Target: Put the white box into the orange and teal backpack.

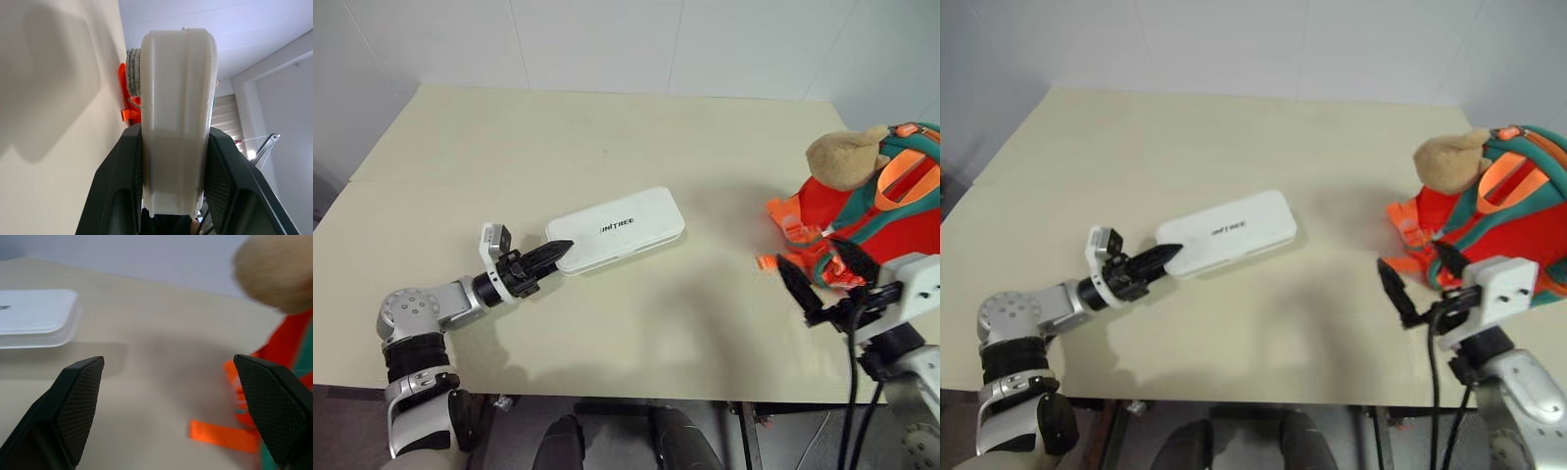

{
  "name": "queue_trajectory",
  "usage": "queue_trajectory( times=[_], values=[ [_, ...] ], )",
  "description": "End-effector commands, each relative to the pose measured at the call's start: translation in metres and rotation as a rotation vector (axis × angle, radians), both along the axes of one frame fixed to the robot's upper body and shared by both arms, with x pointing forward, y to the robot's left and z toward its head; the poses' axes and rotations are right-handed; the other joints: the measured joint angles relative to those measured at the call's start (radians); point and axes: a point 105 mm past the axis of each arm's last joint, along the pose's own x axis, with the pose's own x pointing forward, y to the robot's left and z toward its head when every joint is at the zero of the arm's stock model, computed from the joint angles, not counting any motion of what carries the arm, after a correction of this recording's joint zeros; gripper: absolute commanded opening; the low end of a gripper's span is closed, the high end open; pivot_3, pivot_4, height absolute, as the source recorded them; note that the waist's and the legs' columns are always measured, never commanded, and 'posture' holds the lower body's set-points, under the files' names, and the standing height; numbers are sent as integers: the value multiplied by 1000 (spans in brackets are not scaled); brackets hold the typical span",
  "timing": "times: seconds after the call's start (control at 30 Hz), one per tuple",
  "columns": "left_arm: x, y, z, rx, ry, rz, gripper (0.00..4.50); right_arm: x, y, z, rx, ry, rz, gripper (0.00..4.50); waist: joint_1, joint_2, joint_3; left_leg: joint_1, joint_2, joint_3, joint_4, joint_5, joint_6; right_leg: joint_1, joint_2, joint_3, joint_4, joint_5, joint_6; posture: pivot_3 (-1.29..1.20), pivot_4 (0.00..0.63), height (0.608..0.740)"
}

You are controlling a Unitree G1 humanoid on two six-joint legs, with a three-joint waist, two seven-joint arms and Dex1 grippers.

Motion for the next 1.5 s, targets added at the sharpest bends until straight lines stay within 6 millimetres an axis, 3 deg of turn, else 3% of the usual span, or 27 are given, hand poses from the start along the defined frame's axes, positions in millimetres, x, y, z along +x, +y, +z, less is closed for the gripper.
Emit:
queue_trajectory(
  times=[0.03, 0.2, 0.43, 0.77, 0.97, 1.37, 1.5],
  values=[
    [1, -3, 17, -26, -59, -26, 1309, 1, -27, 13, 2, -54, -81, 4500, 1, 0, 0, 0, 0, 0, 0, 0, 0, 0, 0, 0, -1, 0, 0, 0, 150, 740],
    [-1, 0, 15, -20, -61, -21, 1309, 16, -47, 13, 27, -67, -132, 4500, 0, 0, 0, 0, 0, 0, -3, 0, 0, 0, 0, 0, -1, 0, 0, 0, 150, 740],
    [-7, 8, 14, -7, -67, 0, 1309, 24, -55, 9, 49, -67, -165, 4500, 2, 0, 0, 0, 0, 0, -6, 0, 0, -1, 0, 0, -2, 0, 0, 0, 150, 740],
    [-10, 10, 16, 0, -74, 6, 1309, 9, -63, -1, 101, -52, -208, 4500, 3, 0, 0, 0, 0, 0, -6, 0, 0, -1, 0, 0, -2, 0, 0, 0, 150, 740],
    [-8, 8, 18, 2, -82, 3, 1309, 29, -69, -3, 128, -68, -209, 4500, -1, 0, 0, 1, 0, 1, -5, 1, 0, -1, 0, 0, -2, 0, 0, 0, 150, 740],
    [-14, 12, 19, 10, -96, 29, 1309, 87, -76, 1, 176, -83, -204, 4500, -1, 1, 0, 0, 0, 1, -6, 1, -1, -1, 0, 0, -2, 0, 0, 0, 150, 740],
    [-18, 14, 18, 11, -98, 40, 1309, 97, -73, 5, 194, -92, -186, 3601, -1, 1, 0, 0, 0, 1, -6, 1, -1, -1, 0, 0, -1, 0, 0, 0, 150, 740]
  ],
)
